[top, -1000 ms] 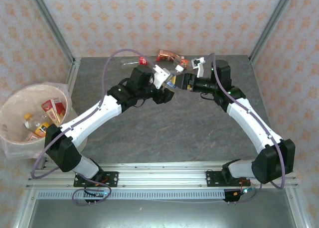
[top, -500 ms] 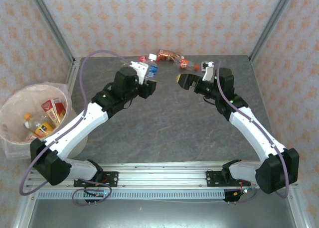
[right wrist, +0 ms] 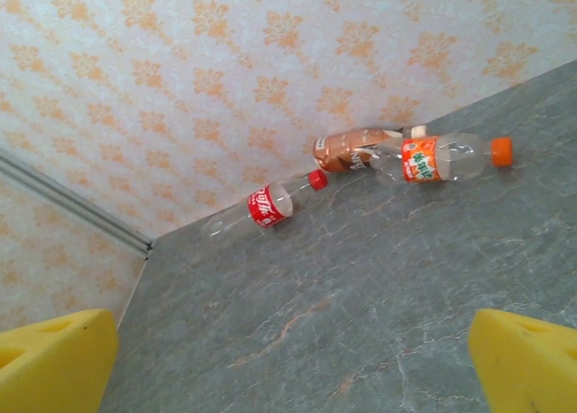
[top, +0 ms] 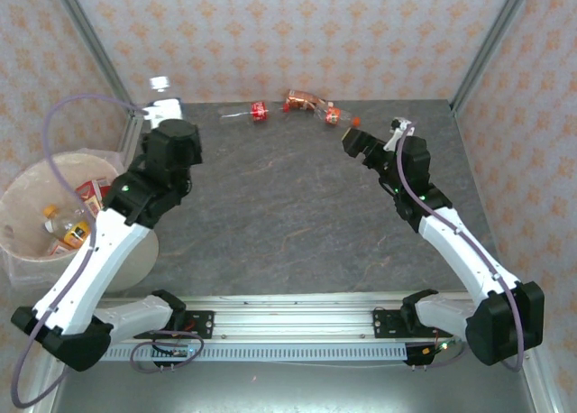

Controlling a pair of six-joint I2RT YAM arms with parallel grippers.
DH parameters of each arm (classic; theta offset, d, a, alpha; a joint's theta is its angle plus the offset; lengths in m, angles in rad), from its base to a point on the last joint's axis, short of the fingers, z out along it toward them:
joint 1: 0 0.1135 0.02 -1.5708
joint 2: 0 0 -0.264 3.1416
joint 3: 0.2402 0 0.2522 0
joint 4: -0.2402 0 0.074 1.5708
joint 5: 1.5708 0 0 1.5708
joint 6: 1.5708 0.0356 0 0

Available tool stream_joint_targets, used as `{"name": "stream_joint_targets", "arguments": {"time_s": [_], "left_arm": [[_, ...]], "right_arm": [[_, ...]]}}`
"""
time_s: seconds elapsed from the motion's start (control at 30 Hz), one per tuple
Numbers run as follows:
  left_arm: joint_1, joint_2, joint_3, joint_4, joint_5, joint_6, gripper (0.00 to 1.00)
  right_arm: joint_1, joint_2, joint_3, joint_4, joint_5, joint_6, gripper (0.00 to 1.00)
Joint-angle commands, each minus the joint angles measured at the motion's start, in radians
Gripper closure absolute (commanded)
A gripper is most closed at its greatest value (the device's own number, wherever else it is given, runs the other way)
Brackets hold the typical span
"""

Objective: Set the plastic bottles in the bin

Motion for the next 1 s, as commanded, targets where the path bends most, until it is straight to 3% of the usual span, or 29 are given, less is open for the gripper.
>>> {"name": "stream_joint_targets", "arguments": {"time_s": [0.0,0.2,0.37,0.83,0.97], "left_arm": [[0.062,-0.051,0.063,-0.19,-0.175,-0.037,0.6],[0.203,-0.115,0.066,-0.313,-0.217,-0.037,0.59],[0.37,-0.191,-0.02,-0.311,-0.194,-0.04,0.58],[0.821,-0.3,-0.218,-0.214,-0.02,-0.007,0.57],[0.998,-0.301,-0.251,-0.194,0.143,-0.005,0.56]], "right_arm": [[-0.005,-0.002,-0.009,0.038,0.044,0.018,0.01],[-0.013,0.034,0.054,-0.014,-0.093,-0.013,0.01],[-0.012,0.038,0.07,-0.005,-0.097,-0.029,0.01],[-0.013,0.041,0.106,-0.03,-0.157,-0.075,0.01],[-0.012,0.044,0.115,-0.049,-0.157,-0.084,0.01]]}}
